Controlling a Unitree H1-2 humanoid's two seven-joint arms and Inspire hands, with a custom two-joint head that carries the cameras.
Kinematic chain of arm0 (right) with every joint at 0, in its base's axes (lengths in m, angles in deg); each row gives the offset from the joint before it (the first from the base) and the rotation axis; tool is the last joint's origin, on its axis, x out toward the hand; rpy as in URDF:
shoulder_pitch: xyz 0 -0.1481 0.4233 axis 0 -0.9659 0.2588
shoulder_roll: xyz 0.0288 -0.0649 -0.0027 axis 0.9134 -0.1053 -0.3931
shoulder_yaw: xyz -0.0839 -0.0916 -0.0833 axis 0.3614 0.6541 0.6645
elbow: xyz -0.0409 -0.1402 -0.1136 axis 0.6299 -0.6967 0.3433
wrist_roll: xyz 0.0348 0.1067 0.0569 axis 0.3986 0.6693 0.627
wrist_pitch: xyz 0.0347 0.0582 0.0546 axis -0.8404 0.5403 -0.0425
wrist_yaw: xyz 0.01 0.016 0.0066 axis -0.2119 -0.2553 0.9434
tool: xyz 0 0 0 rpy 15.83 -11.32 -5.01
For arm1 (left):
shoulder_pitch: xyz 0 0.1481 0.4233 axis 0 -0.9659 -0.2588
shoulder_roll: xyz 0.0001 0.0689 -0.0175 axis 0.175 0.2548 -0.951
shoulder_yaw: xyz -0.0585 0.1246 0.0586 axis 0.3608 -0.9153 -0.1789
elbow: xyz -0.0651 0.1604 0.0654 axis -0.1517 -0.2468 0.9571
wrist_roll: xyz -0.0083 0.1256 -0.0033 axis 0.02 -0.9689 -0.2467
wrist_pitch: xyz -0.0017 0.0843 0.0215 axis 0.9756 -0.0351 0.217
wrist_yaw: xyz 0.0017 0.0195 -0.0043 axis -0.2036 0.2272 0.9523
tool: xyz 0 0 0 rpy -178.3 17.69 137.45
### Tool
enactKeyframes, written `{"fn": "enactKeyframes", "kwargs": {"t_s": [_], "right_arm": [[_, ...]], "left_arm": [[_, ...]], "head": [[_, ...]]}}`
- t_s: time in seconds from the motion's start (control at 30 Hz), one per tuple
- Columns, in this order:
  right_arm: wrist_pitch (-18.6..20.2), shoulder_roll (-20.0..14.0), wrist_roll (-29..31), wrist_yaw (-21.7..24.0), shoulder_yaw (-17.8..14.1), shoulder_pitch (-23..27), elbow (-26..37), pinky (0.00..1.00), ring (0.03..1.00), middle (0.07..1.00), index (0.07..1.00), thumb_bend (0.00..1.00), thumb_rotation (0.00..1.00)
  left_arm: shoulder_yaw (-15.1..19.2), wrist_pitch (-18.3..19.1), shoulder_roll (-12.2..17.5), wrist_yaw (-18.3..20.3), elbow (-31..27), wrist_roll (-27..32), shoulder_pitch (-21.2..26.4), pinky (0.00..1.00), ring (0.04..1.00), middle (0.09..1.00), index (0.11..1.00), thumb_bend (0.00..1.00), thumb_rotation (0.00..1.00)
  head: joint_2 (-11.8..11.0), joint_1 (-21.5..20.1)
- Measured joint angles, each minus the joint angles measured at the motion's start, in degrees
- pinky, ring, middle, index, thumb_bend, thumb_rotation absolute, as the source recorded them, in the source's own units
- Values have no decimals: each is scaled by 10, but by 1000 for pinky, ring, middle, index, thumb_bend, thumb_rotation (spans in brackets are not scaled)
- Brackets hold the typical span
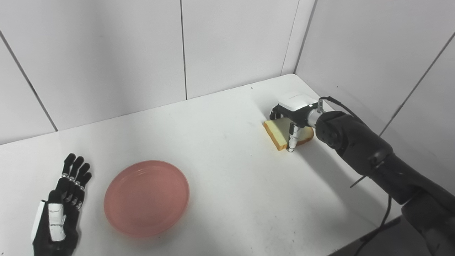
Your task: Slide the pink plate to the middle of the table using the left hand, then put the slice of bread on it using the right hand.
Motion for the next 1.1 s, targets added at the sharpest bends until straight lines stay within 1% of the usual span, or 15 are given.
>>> {"fn": "enactKeyframes", "kwargs": {"t_s": [0.07, 0.13, 0.3, 0.37, 0.4, 0.57, 0.63, 0.8, 0.9, 0.97, 1.07, 1.1], "right_arm": [[-3, 2, -11, -30, -1, -1, -1, 321, 419, 474, 506, 522, 0], [-6, 4, -14, -46, -1, -1, -1, 331, 430, 478, 503, 523, 0], [-8, 8, -14, -61, 0, -1, 4, 338, 436, 470, 511, 523, 1], [-8, 9, -13, -63, -1, -7, 16, 333, 431, 455, 524, 522, 1], [-11, 10, -12, -64, -1, -8, 22, 346, 444, 453, 524, 523, 2], [-34, 18, 1, -81, -22, -14, 64, 367, 468, 472, 509, 525, 2], [-39, 20, 4, -88, -32, -14, 80, 356, 456, 469, 512, 524, 2], [-59, 37, 20, -92, -51, -14, 121, 367, 452, 463, 514, 525, 0], [-60, 49, 24, -85, -55, -14, 160, 375, 452, 462, 510, 525, 0], [-60, 59, 27, -75, -59, -13, 193, 356, 428, 453, 514, 524, 0], [-60, 80, 33, -64, -62, -13, 220, 335, 411, 447, 515, 524, 0], [-61, 89, 34, -63, -62, -13, 223, 335, 406, 461, 525, 519, 0]], "left_arm": [[0, 0, -1, 0, 0, 0, 0, 976, 972, 985, 968, 811, 1000], [-1, 0, -2, 0, 0, 0, 1, 978, 970, 983, 964, 811, 998], [-1, -1, -2, 0, 0, 0, 1, 968, 968, 980, 960, 797, 1000], [-1, -1, -2, -2, 0, 0, 1, 977, 974, 983, 962, 802, 1000], [-1, -1, -2, -3, 0, 0, 1, 977, 974, 983, 962, 800, 1000], [-2, 0, -3, -4, -1, 0, 0, 976, 971, 980, 961, 798, 996], [-3, 1, -4, -4, -2, 0, 0, 980, 972, 982, 961, 799, 999], [-5, 3, -4, -4, -2, 0, 0, 999, 975, 976, 960, 792, 1000], [-6, 2, -4, -4, -2, 0, 0, 992, 970, 969, 957, 758, 1000], [-7, 2, -4, -4, -1, 0, 0, 960, 955, 957, 947, 734, 995], [-7, 2, -8, -6, -1, -2, 0, 954, 956, 960, 952, 728, 984], [-7, 2, -10, -7, -1, -2, 0, 960, 961, 967, 957, 730, 984]], "head": [[0, 0], [-1, 2], [-2, 5], [-1, 9], [0, 10], [1, 14], [1, 20], [1, 27], [1, 54], [1, 73], [1, 83], [2, 103]]}}
